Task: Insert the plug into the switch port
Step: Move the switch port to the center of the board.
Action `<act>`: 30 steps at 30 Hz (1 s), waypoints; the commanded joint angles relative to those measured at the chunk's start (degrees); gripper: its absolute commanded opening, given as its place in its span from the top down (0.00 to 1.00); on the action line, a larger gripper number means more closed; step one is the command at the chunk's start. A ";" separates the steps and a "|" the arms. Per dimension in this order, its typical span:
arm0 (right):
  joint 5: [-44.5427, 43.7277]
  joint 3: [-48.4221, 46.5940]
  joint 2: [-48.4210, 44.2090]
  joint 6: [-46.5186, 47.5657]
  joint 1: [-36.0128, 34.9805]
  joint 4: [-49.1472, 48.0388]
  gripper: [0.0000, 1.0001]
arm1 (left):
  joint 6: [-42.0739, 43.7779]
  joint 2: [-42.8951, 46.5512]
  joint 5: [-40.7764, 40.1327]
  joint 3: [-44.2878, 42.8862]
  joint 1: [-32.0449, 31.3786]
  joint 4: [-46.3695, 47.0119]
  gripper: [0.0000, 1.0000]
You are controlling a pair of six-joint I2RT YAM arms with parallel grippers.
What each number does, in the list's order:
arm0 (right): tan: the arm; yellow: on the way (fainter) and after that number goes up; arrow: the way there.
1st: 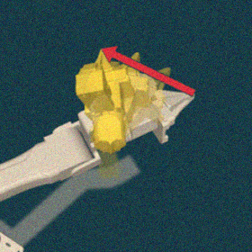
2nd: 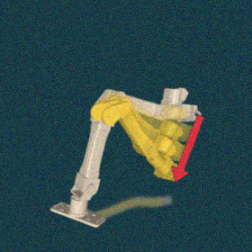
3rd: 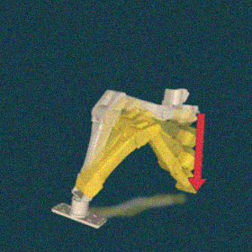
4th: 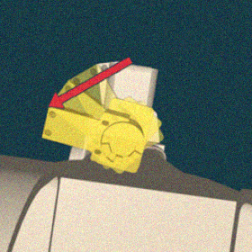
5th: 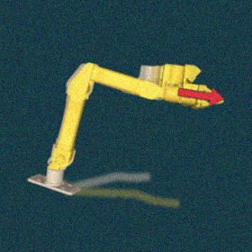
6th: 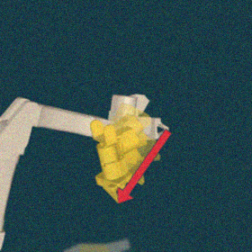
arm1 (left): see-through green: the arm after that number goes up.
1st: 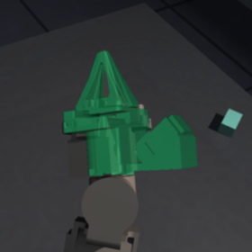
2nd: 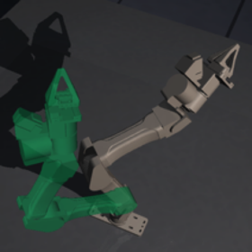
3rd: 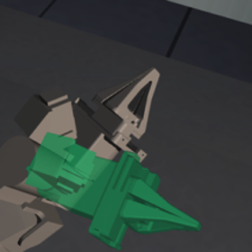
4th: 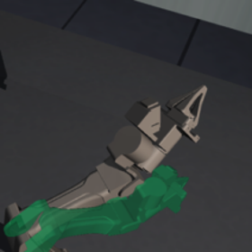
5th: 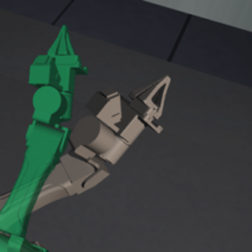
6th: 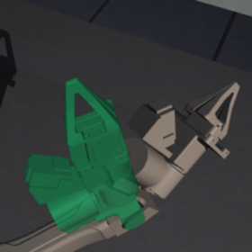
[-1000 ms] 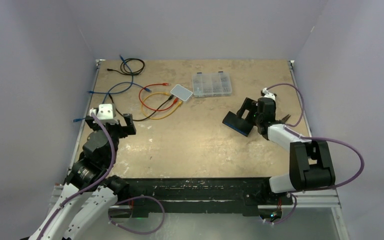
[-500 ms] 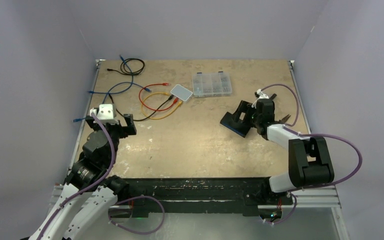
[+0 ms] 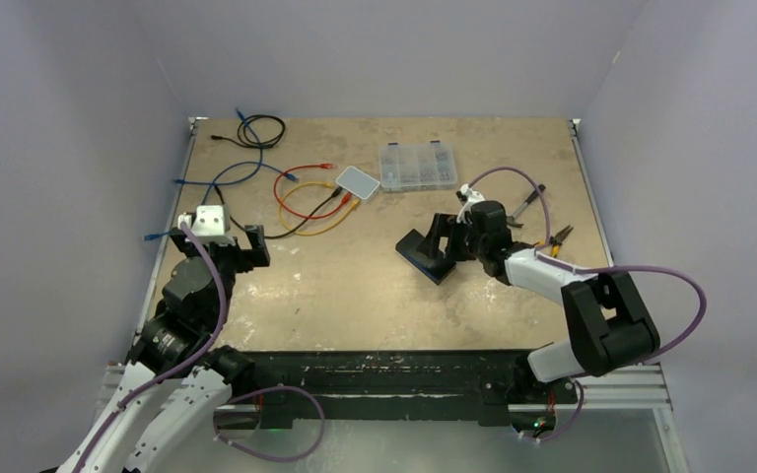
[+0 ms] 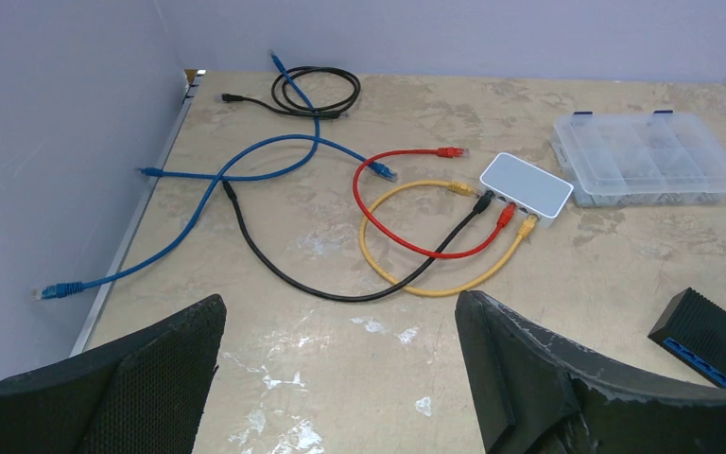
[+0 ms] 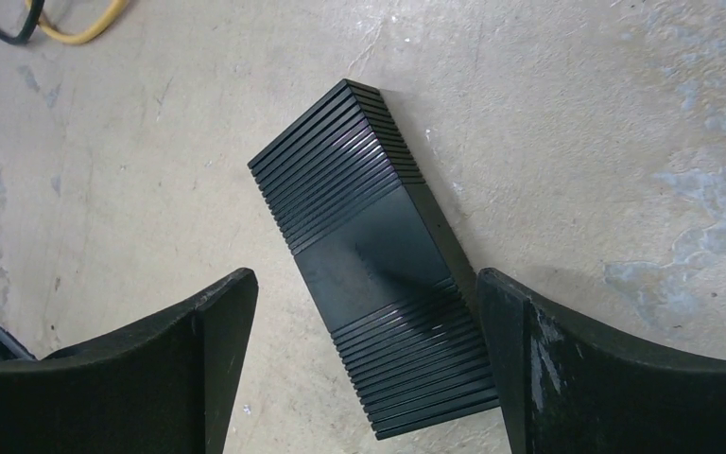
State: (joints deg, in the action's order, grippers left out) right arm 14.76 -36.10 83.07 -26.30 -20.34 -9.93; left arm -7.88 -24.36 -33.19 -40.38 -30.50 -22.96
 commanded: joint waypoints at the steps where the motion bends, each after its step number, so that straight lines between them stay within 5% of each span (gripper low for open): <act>1: -1.43 -1.81 -3.67 0.43 0.12 -1.15 0.11 | -0.25 -0.25 -0.03 -0.31 0.29 1.08 0.09; 15: -9.78 -0.40 -14.61 6.93 0.21 -6.88 0.01 | 0.66 -2.25 -1.69 0.03 0.38 1.60 0.09; 30: -0.89 -0.97 -4.85 7.58 0.21 -13.78 0.01 | 1.22 -3.77 -3.14 0.38 0.93 1.75 0.09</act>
State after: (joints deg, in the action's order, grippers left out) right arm 12.62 -36.42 78.54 -19.81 -20.18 -18.65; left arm -7.70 -27.27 -35.31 -40.38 -30.02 -22.96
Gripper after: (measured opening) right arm 0.985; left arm 0.903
